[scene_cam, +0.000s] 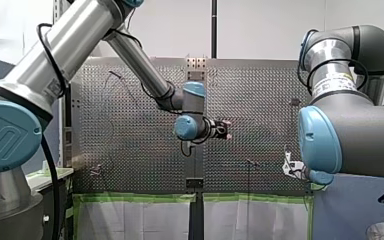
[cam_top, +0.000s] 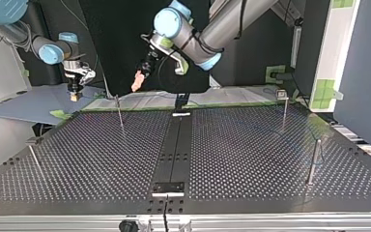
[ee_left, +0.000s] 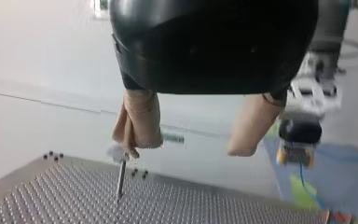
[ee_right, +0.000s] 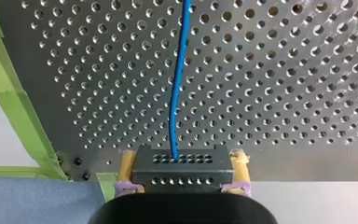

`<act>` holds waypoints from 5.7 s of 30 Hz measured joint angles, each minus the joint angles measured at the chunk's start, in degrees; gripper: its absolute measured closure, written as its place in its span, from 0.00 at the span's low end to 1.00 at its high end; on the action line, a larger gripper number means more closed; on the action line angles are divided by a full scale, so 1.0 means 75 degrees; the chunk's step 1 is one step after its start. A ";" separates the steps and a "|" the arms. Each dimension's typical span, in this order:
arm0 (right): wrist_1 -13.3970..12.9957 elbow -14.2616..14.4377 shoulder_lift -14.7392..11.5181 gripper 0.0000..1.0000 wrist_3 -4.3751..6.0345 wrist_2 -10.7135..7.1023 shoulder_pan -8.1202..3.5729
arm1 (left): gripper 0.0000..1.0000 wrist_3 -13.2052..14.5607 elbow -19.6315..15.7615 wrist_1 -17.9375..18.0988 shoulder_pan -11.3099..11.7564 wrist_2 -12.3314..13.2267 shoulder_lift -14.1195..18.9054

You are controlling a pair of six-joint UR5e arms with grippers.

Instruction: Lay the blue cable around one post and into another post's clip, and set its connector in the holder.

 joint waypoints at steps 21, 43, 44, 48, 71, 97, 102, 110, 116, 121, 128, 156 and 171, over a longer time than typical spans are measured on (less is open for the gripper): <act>-0.0009 -0.0002 0.0015 1.00 0.0028 -0.0004 -0.0025 | 0.00 -0.0613 -0.1674 -0.0546 0.0681 -0.1082 0.1674; -0.0077 -0.0007 0.0026 1.00 0.0040 -0.0004 -0.0038 | 0.00 -0.2326 -0.3363 -0.0835 0.2394 -0.1170 0.3389; -0.0081 -0.0007 0.0025 1.00 0.0040 -0.0005 -0.0038 | 0.00 -0.2399 -0.3402 -0.0788 0.2467 -0.1169 0.3462; -0.0087 -0.0004 0.0025 1.00 0.0040 -0.0004 -0.0036 | 0.00 -0.2723 -0.3449 -0.0510 0.2789 -0.1178 0.3785; -0.0031 -0.0005 0.0036 1.00 0.0040 -0.0004 0.0003 | 0.00 -0.3837 -0.3621 -0.0079 0.4633 -0.1108 0.4500; -0.0054 -0.0003 0.0050 1.00 0.0022 -0.0004 0.0005 | 0.00 -0.4580 -0.2136 -0.0155 0.6701 -0.1789 0.3996; -0.0049 -0.0003 0.0053 1.00 0.0017 -0.0005 0.0005 | 0.00 -0.4752 -0.2088 -0.0186 0.7090 -0.1612 0.3864; -0.0048 -0.0008 0.0063 1.00 0.0017 -0.0004 0.0006 | 0.00 -0.5421 -0.2093 0.0030 0.7770 -0.0939 0.3696; -0.0045 -0.0006 0.0073 1.00 0.0008 -0.0004 0.0008 | 0.00 -0.5929 -0.2096 0.0491 0.7854 -0.0430 0.3693; -0.0051 -0.0005 0.0082 1.00 0.0005 -0.0004 0.0014 | 0.00 -0.6348 -0.2099 0.0633 0.7790 -0.0012 0.3690; -0.0041 -0.0001 0.0084 1.00 0.0005 -0.0005 0.0020 | 0.00 -0.6889 -0.2101 0.0636 0.7714 0.0529 0.3689; -0.0023 -0.0006 0.0118 1.00 -0.0006 -0.0003 0.0029 | 0.00 -0.7393 -0.1923 0.0427 0.7575 0.0536 0.2697; -0.0004 -0.0017 0.0117 1.00 -0.0035 0.0045 -0.0025 | 0.00 -0.7241 -0.1460 0.0253 0.7529 0.0448 0.2311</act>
